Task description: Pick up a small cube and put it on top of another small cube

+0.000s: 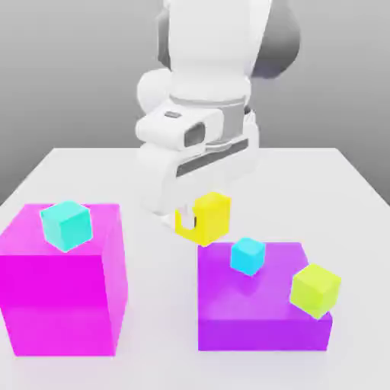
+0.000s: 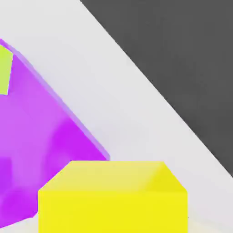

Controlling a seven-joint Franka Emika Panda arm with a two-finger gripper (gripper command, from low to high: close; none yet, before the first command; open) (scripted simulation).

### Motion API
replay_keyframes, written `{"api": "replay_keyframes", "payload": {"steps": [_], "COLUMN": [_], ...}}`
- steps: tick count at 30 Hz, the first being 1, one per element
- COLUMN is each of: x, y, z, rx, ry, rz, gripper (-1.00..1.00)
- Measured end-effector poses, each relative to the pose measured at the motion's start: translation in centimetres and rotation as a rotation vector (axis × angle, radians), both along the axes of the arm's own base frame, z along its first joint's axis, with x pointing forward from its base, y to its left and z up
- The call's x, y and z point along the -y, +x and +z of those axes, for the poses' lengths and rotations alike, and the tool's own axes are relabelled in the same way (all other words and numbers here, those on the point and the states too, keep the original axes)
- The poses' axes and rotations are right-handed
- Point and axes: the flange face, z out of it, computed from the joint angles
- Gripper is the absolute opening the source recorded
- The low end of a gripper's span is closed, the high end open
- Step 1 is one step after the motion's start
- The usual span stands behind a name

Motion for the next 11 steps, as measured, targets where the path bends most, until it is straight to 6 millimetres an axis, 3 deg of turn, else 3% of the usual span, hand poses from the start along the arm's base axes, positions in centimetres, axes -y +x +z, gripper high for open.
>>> {"api": "replay_keyframes", "payload": {"steps": [4, 5, 7, 8, 11], "x": [10.0, 12.5, 14.5, 14.9, 14.9], "y": [-1.9, -2.6, -3.2, -3.4, -3.4], "z": [3.6, 3.4, 1.3, 0.3, 0.3], "rx": [-0.012, -0.015, -0.017, -0.018, -0.018], "ry": [0.015, 0.018, 0.020, 0.020, 0.020], "rz": [-0.171, -0.214, -0.250, -0.256, -0.256], "gripper": [-1.00, -1.00, -1.00, 1.00, 1.00]}}
